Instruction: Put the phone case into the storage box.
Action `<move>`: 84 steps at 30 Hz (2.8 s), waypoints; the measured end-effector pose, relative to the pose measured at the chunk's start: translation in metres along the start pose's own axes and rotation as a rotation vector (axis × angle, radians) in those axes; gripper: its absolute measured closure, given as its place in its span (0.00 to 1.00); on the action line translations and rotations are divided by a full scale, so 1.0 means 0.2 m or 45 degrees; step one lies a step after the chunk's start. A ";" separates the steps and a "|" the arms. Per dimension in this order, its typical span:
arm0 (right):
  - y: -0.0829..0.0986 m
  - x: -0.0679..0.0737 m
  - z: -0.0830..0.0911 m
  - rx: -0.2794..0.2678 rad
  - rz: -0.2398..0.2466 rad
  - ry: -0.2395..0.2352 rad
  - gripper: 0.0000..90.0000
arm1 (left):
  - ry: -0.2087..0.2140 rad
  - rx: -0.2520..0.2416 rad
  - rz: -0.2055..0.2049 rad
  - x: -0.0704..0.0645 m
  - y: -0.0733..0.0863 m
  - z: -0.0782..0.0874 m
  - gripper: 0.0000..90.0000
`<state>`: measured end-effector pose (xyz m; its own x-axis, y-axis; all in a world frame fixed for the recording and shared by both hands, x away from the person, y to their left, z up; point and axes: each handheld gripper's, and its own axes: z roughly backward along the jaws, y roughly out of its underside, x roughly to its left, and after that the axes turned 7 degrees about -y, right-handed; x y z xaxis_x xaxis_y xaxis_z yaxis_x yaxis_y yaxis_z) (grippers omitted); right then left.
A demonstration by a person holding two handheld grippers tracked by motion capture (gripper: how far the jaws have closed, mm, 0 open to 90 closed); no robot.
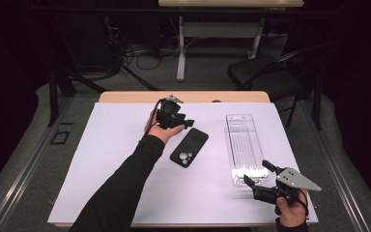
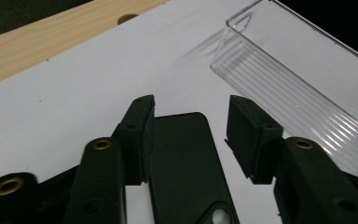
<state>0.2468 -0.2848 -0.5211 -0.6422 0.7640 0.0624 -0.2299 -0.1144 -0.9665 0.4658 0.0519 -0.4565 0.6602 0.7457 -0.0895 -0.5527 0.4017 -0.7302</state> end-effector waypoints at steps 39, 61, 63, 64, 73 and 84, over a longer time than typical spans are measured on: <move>0.01 -0.01 0.00 0.006 -0.004 -0.010 0.16 | -0.059 0.199 0.016 -0.10 0.01 -0.47 1.00; 0.01 -0.02 0.00 -0.005 -0.005 -0.029 0.16 | -0.113 0.175 0.047 -0.13 0.04 -0.60 1.00; 0.01 -0.02 0.00 -0.003 -0.005 -0.028 0.16 | -0.114 0.176 0.039 -0.13 0.04 -0.60 1.00; 0.01 -0.02 0.00 -0.005 -0.003 -0.031 0.16 | -0.115 0.171 0.037 -0.13 0.03 -0.61 1.00; 0.01 -0.02 0.00 -0.001 -0.008 -0.038 0.16 | -0.116 0.202 0.040 -0.14 0.04 -0.64 1.00; 0.02 -0.02 0.00 0.010 -0.001 -0.038 0.16 | -0.104 0.230 0.038 -0.13 0.05 -0.62 1.00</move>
<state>0.2484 -0.2873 -0.5246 -0.6638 0.7445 0.0706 -0.2358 -0.1187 -0.9645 0.5052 -0.0286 -0.5456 0.6031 0.7961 -0.0487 -0.6582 0.4622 -0.5942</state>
